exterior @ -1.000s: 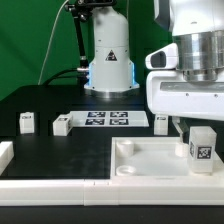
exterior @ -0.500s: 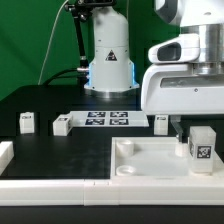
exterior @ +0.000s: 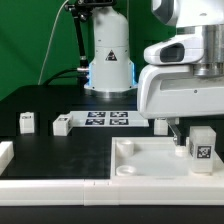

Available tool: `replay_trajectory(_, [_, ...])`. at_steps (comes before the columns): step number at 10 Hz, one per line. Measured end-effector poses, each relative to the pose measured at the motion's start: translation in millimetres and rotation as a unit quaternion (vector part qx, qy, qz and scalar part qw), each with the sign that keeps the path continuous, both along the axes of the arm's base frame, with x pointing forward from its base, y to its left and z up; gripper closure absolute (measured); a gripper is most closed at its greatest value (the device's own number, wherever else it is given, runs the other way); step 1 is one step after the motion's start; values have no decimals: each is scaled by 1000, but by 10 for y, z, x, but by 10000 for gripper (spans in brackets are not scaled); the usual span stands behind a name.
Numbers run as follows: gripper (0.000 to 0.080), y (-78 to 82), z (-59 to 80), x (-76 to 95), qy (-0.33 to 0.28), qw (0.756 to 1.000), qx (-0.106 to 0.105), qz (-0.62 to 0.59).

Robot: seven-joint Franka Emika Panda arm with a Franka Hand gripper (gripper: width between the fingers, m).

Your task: Assemble one leg

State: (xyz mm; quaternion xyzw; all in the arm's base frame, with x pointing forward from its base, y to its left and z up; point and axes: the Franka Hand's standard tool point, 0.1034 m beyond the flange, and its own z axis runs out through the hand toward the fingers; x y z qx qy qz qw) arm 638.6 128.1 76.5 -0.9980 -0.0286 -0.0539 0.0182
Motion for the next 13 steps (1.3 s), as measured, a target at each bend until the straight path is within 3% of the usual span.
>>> replay_trajectory(1, [162,0,0,0,0,1000,0,0])
replay_trajectory(3, [505,-12,0,2,0,1000,-1,0])
replay_trajectory(9, [503,-39,-5,4,1,1000,0,-13])
replay_trajectory(11, [503,-66,-19,-7,5,989,14,-148])
replay_trajectory(13, [503,-90,-27,-11,10,960,29,-279])
